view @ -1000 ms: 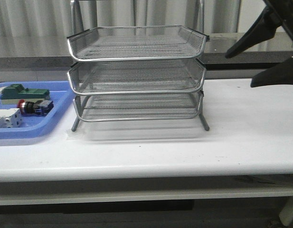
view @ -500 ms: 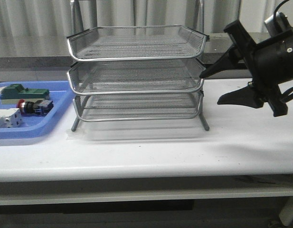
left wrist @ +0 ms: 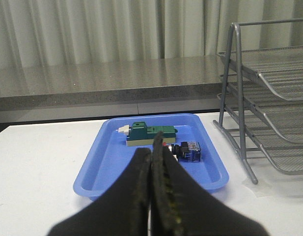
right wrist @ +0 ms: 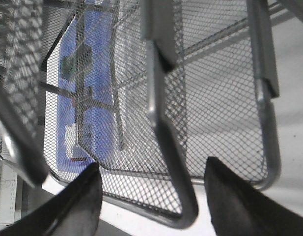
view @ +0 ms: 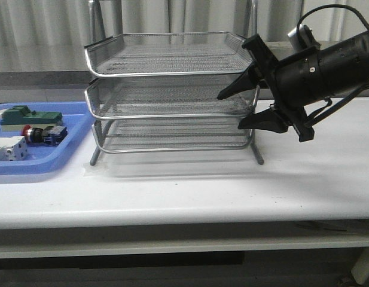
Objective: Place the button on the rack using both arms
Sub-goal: 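Reach the right gripper toward the middle tier of the mesh rack, then pull the middle mesh tier out toward the robot with the right gripper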
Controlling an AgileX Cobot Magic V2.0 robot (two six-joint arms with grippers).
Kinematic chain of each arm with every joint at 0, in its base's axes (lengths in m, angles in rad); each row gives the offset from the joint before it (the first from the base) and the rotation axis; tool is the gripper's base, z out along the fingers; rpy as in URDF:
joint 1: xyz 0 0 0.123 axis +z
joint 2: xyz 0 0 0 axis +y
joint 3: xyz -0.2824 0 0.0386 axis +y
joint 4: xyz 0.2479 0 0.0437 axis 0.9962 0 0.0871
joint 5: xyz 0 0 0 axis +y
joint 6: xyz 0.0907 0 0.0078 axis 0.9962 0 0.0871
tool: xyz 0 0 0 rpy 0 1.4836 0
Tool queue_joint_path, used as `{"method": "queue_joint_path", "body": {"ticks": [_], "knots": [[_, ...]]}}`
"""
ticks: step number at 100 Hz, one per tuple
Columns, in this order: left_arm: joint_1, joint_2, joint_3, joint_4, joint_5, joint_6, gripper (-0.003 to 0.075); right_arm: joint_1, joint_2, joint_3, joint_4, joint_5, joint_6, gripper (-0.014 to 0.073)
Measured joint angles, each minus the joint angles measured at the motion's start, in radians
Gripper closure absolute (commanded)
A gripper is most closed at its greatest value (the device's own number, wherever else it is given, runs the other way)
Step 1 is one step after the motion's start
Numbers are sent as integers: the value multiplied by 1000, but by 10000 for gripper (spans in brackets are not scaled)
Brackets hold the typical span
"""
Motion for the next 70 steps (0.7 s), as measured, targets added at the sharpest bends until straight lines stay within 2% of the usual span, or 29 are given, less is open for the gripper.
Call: {"method": "queue_joint_path", "body": {"ticks": [17,29,43,70], "knots": [[0,0,0,0,0,0,741,0,4,-5,2,1,0,382],[0,0,0,0,0,0,741,0,5,-6,0,1,0,492],[0,0,0,0,0,0,741,0,7,-6,0,-3,4,538],[0,0,0,0,0,0,741,0,7,28,29,7,6,558]]}}
